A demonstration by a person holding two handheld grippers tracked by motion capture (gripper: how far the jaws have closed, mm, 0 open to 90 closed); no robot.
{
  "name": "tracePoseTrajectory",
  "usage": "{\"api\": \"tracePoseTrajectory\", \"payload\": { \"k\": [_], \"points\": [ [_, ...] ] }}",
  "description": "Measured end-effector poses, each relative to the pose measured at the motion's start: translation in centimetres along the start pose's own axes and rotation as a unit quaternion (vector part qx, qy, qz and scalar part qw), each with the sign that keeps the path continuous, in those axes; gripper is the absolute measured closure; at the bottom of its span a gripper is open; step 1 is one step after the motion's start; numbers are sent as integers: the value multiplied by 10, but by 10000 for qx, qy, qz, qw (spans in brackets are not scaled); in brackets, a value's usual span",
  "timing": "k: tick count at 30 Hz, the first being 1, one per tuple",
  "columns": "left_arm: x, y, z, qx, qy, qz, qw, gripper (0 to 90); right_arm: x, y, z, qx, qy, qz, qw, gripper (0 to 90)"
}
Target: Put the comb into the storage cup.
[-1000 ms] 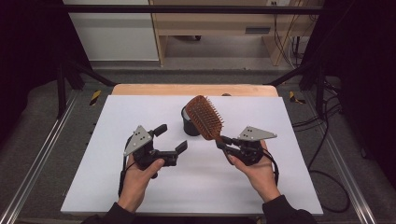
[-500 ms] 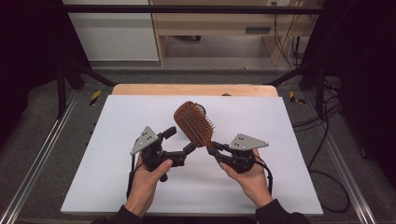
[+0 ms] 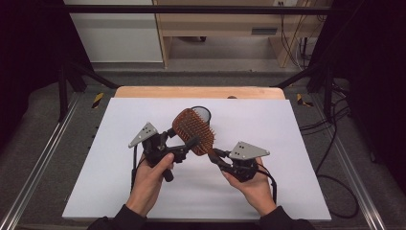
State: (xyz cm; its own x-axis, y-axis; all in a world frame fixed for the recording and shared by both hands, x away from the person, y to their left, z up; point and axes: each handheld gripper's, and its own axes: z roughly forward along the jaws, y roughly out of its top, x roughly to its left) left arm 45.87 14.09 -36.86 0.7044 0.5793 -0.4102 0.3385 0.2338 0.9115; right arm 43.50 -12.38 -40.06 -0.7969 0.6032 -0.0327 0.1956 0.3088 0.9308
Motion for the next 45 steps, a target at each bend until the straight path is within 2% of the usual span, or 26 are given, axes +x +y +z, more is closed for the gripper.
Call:
{"api": "tracePoseTrajectory", "payload": {
  "k": [6,8,10,16,18,20,22,28,29,30,33,37,42,45],
  "points": [
    [1,10,2,-35,-11,36,10000,127,4,-2,4,78,-37,-96,9999,727],
    [1,12,2,-47,59,36,10000,160,5,-2,5,71,-25,-95,9999,727],
    [2,13,1,-65,87,-52,9999,239,6,-1,4,52,-76,-182,9998,727],
    [2,15,3,13,145,-195,9997,278,9,-1,5,52,-149,-252,9996,727],
    [4,15,4,81,114,-219,9997,301,9,-1,6,51,-123,-233,9996,727],
    [6,14,6,91,89,-344,9993,326,9,-2,6,59,-123,-224,9997,727],
    [5,13,7,125,121,-308,9994,362,9,-2,6,56,-149,-207,9997,727],
    [4,13,8,115,96,-419,9990,415,9,-4,9,104,-132,-164,9997,728],
    [4,14,9,108,63,-452,9989,444,9,-6,10,63,-85,-83,9999,728],
    [4,15,9,119,-15,-458,9989,444,9,-6,10,63,-85,-83,9999,728],
    [1,17,10,195,-51,-367,9991,485,9,-7,12,106,-94,-55,9999,729],
    [-3,17,13,196,-44,-294,9994,497,9,-8,13,125,-83,-20,9999,728],
    [-3,16,16,164,-23,-485,9987,508,7,-9,12,124,-64,58,9999,728],
    [-2,16,17,185,-26,-526,9984,509,6,-10,13,130,-73,103,9998,727]
  ]
}}
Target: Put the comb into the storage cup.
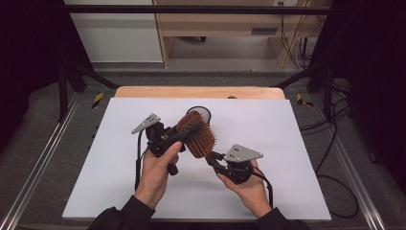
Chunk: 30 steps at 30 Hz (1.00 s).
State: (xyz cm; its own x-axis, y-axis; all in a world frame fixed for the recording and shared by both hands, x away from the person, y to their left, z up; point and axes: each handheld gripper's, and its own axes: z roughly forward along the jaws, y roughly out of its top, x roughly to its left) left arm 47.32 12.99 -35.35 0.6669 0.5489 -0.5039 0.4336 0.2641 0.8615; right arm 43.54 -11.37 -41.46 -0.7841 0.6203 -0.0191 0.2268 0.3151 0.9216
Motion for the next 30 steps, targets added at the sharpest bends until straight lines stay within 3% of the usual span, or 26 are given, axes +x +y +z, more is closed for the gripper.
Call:
{"api": "tracePoseTrajectory", "payload": {
  "k": [20,24,27,28,29,30],
  "points": [
    [2,0,4,-15,-37,-77,10000,519,-6,-4,2,-46,163,296,9994,699],
    [4,6,0,-159,48,-73,9998,518,-10,-4,0,-114,231,472,9986,494],
    [6,13,-5,-251,125,83,9996,517,-13,-4,-5,-225,66,412,9989,366],
    [6,15,-7,-284,169,159,9993,517,-18,-6,-9,-365,-68,462,9982,280],
    [7,16,-9,-323,200,193,9991,517,-18,-6,-9,-365,-68,462,9982,280],
    [8,18,-11,-360,218,185,9989,517,-21,-7,-11,-434,-73,501,9978,223]
  ]
}}
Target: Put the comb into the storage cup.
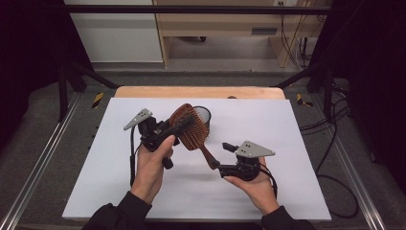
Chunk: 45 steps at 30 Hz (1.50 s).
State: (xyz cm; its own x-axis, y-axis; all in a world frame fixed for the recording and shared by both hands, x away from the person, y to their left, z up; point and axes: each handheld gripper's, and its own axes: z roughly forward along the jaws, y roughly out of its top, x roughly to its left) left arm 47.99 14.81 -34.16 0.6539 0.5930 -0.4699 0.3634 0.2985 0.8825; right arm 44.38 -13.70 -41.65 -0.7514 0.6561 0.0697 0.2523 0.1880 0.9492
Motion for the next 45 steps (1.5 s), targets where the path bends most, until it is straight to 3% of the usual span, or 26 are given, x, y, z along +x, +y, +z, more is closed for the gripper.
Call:
{"api": "tracePoseTrajectory", "payload": {
  "k": [2,3,6,9,13,35,42,45],
  "points": [
    [2,4,-3,-51,25,18,10000,517,-6,-3,-4,-62,70,119,9999,105],
    [3,6,-5,-74,57,50,9999,516,-13,-8,-10,-205,-12,151,9997,92],
    [5,11,-9,-190,123,34,9997,516,-18,-13,-17,-319,-262,221,9989,109],
    [8,14,-13,-280,181,-47,9994,515,-27,-21,-24,-217,-440,290,9984,96],
    [7,18,-16,-252,236,47,9994,515,-31,-25,-27,-220,-430,366,9982,92],
    [14,33,-25,-385,298,101,9988,515,-33,-28,-23,-141,-425,236,9987,87],
    [15,43,-25,-570,215,-85,9981,514,-33,-28,-27,-174,-446,223,9986,82],
    [15,47,-24,-568,262,-1,9980,514,-34,-28,-29,-189,-463,234,9985,83]
  ]
}}
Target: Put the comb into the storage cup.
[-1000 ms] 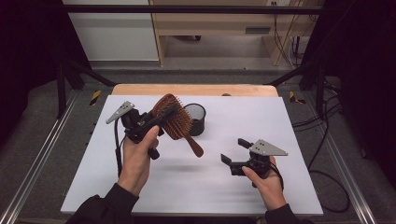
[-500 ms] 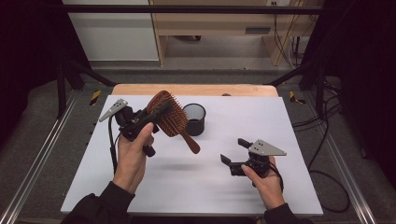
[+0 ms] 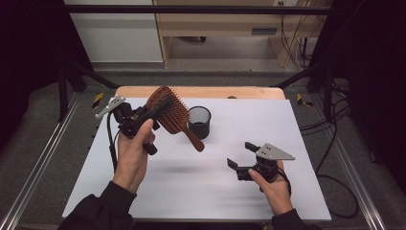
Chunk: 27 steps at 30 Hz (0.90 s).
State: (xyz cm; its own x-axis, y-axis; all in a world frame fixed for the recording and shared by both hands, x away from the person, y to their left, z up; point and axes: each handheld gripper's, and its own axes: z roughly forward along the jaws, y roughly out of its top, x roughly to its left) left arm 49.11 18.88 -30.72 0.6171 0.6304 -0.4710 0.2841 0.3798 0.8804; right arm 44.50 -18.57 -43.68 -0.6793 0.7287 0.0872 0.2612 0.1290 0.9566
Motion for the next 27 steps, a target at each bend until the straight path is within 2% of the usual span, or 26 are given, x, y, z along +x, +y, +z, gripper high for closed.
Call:
{"api": "tracePoseTrajectory", "payload": {
  "k": [8,11,15,18,23,27],
  "points": [
    [4,5,3,-43,94,28,9999,514,-3,0,-4,9,-36,-43,10000,81],
    [5,8,6,-39,102,56,9999,513,-6,0,-6,82,6,31,10000,123],
    [1,8,14,55,26,184,9998,514,-8,-1,-9,137,-81,17,9999,116],
    [0,8,20,52,7,139,9999,514,-9,-1,-10,139,-98,26,9999,116],
    [-2,13,24,12,-44,27,10000,513,-9,-3,-13,115,-283,-89,9995,117],
    [-2,19,26,-25,-50,52,10000,513,-10,-5,-19,50,-445,-144,9989,110]
  ]
}}
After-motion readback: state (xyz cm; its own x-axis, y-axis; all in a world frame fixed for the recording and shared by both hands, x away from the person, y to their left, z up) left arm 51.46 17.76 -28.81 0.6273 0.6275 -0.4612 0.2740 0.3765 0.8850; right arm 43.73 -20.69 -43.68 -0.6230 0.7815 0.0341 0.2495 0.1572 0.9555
